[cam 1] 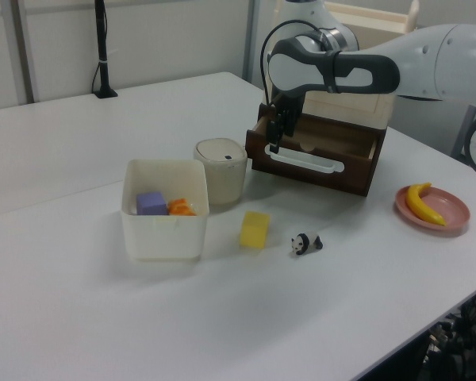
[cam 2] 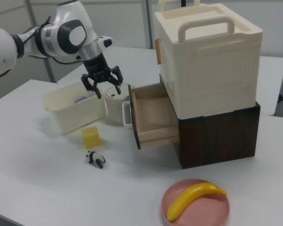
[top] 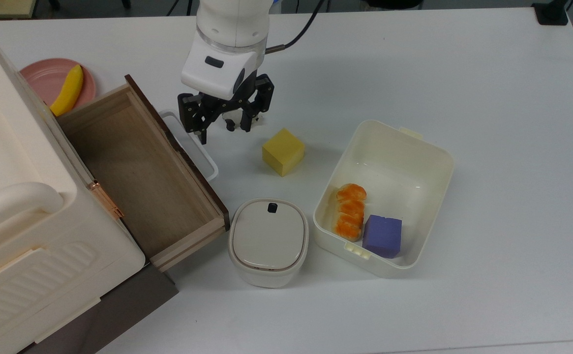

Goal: Slide the drawer open
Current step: 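Release the handle and lift the gripper away from the drawer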

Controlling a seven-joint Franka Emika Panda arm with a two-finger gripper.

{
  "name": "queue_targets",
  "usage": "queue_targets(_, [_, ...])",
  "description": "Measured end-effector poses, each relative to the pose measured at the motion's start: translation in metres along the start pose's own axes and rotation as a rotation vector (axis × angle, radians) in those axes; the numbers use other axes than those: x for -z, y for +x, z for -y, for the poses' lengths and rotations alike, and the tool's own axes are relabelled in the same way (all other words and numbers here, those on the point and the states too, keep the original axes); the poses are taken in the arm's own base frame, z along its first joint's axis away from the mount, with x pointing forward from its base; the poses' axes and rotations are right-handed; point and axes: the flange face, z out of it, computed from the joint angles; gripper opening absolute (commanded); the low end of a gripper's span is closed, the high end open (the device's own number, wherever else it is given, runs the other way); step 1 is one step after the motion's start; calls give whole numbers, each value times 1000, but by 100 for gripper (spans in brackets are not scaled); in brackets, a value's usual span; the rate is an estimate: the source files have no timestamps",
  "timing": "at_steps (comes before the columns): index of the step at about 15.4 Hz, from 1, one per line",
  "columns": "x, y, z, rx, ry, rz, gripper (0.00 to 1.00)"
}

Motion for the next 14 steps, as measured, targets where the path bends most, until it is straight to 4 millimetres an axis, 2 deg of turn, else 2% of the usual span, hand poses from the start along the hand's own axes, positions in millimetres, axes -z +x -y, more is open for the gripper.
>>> queue_targets(1, [1,1,7,-40,15,9,99])
queue_targets(4, [18,3,39,-227,74,43,100])
queue_targets(6, [43,-7,53,-367,98,88,100])
queue_targets(10, [64,-27,59,-407,106,167,100])
queue_targets(14, [63,-32,49,-428,105,174,100])
